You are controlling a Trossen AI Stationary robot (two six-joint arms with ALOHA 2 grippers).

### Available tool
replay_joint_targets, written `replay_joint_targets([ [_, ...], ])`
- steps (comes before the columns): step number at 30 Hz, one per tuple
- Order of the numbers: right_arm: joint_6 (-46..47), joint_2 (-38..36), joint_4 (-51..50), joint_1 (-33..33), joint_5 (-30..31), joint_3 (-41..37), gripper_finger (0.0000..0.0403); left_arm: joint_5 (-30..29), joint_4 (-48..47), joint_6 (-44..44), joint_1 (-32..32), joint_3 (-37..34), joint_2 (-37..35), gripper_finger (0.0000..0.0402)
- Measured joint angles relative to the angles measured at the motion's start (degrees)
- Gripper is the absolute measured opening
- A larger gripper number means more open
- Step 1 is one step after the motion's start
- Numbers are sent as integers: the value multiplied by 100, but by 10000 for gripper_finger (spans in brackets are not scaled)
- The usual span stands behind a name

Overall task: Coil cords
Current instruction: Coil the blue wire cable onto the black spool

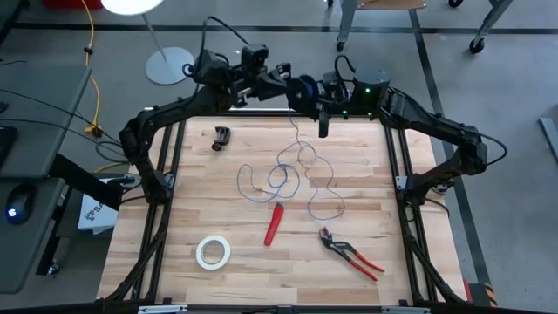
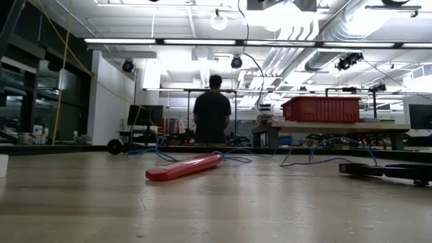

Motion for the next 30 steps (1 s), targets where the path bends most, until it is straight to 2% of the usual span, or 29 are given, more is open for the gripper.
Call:
replay_joint_targets([
  [5, 125, -2, -2, 18, -19, 0, 0, -438, 223, 178, 165, 4, -6, 0],
  [8, 125, -2, -24, 27, -35, 0, 0, -440, 209, 143, 332, 4, -1, 0],
  [17, 88, -78, -47, 18, -18, 4, 0, -98, 46, 64, 990, 4, -1, 0],
  [24, 79, -224, -244, -49, 113, -2, 3, 358, -411, 50, 1196, 4, -2, 0],
  [27, 79, -266, -434, -83, 121, -2, 25, 517, -592, 2, 1204, 4, -45, 0],
  [30, 19, -269, -563, -92, 162, -4, 65, 539, -632, 79, 1202, 4, -141, 0],
])
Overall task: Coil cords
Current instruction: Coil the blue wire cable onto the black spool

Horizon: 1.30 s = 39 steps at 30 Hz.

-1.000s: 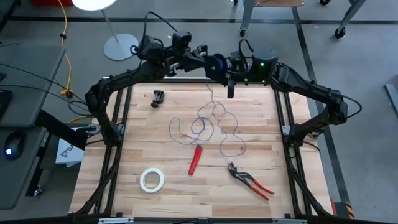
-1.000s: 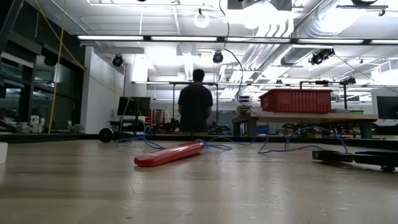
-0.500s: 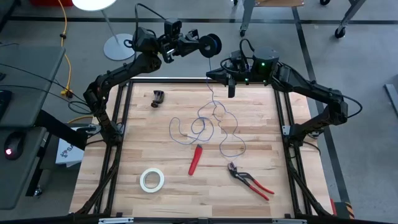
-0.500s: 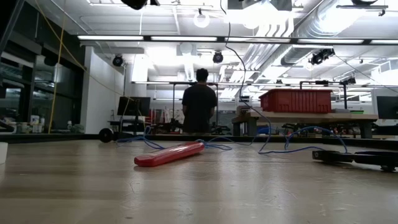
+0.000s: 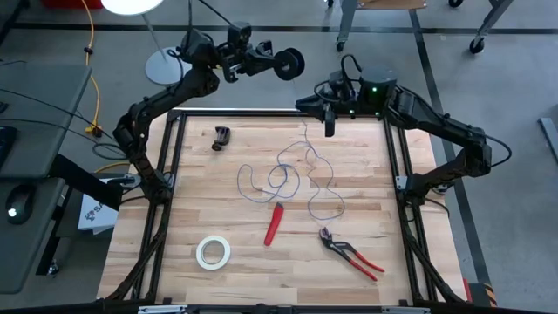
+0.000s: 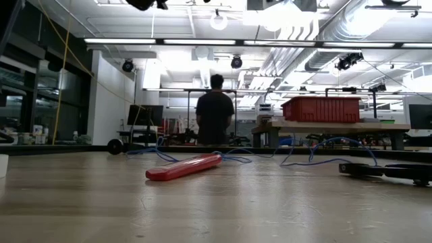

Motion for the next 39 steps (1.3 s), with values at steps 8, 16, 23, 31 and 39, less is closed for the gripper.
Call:
replay_joint_targets([
  [8, -397, 118, 55, 54, 844, 0, 150, -221, -18, 46, -82, 4, -355, 0],
  [16, -509, 595, 883, 136, 554, 0, 161, -730, -340, 444, -444, 4, -798, 0],
  [23, -541, 708, 1120, 337, 10, 0, 161, -938, -1021, 1012, -652, 4, -1077, 0],
  [31, -807, 758, 1026, 536, 278, 0, 161, -1217, -1302, 1303, -751, 4, -1158, 0],
  [39, -967, 907, 976, 575, 521, 0, 160, -1425, -1335, 1662, -922, 4, -1156, 0],
])
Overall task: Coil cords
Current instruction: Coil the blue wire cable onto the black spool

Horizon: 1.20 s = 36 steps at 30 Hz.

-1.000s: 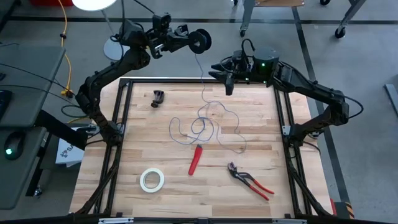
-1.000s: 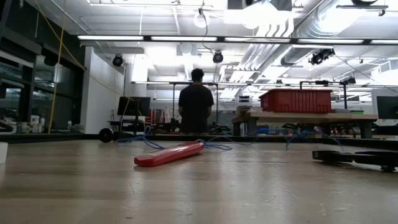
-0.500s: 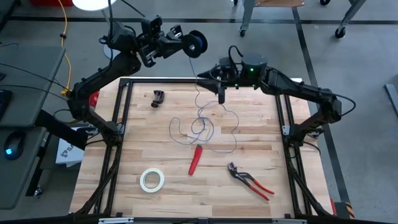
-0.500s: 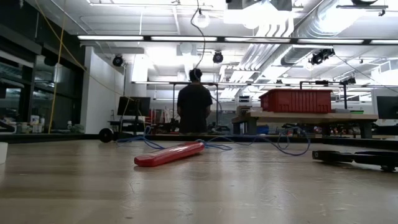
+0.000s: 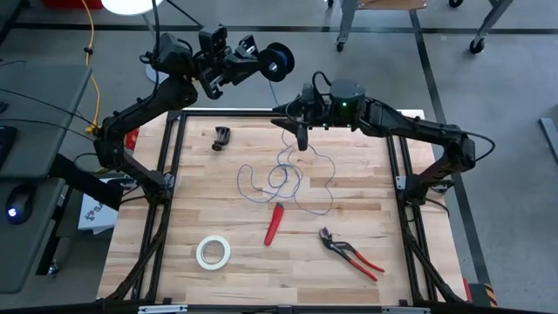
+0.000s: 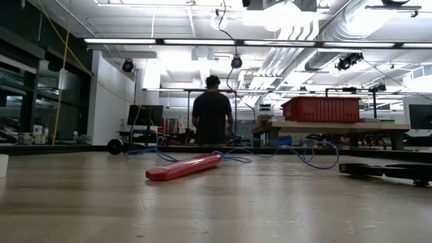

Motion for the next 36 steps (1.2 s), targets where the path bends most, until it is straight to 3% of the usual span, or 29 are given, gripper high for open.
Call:
replay_joint_targets([
  [23, -160, -87, -459, -1, -16, 1, 71, -94, -17, 48, 24, 0, 0, 0],
  [30, -154, -89, -517, -1, -78, 2, 7, -107, -47, 135, 68, 0, 0, 0],
  [36, -22, -381, -955, 99, -165, 0, 2, -100, -1211, 433, 390, -9, -182, 0],
])
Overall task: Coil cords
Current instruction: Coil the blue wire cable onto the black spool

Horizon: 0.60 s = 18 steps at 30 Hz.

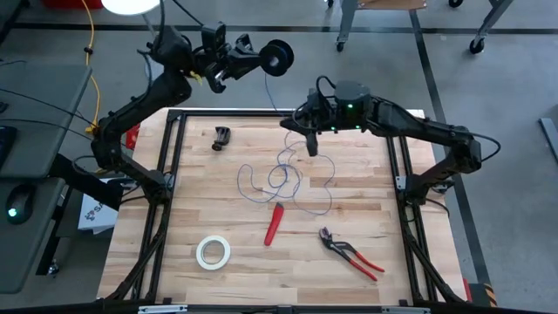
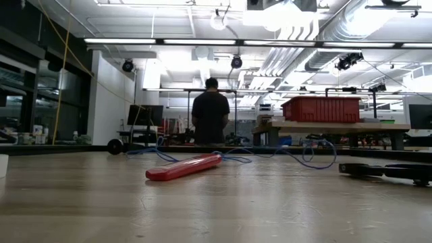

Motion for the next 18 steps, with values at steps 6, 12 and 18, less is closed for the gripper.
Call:
replay_joint_targets([
  [6, 0, -442, -406, 53, 176, 2, 1, -2, -2433, 817, 404, 0, -424, 0],
  [12, -153, -663, -444, -131, 617, 2, 1, 261, -4311, 1210, 432, 2, -774, 0],
  [18, -132, -684, -225, -444, 630, 2, 0, 481, -5153, 1209, 52, 0, -838, 0],
])
